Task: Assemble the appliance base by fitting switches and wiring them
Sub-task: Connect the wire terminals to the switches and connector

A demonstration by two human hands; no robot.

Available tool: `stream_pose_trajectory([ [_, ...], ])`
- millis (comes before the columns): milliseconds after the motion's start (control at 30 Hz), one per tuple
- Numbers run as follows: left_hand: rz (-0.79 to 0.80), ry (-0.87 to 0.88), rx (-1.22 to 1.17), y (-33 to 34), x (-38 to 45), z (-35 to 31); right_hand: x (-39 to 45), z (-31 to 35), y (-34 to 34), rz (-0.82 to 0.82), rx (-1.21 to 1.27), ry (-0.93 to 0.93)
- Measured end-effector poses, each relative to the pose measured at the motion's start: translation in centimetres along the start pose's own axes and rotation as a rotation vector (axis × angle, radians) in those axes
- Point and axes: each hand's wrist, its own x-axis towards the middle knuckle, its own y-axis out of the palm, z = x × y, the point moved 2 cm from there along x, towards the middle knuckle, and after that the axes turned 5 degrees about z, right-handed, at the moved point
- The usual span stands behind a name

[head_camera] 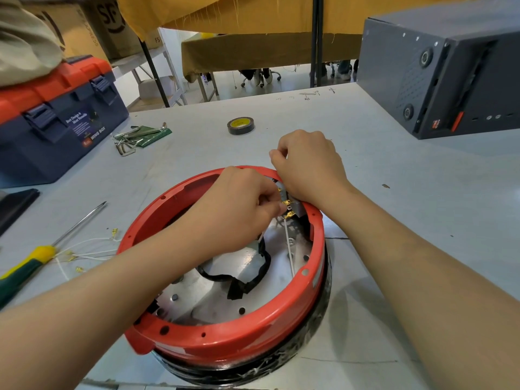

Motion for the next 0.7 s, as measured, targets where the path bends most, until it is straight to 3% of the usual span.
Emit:
stream_pose_trajectory([
  [700, 0.014, 0.025, 0.046, 0.27, 0.45, -0.39, 0.39, -0.33, 0.79, 0.062, 0.102, 0.051],
])
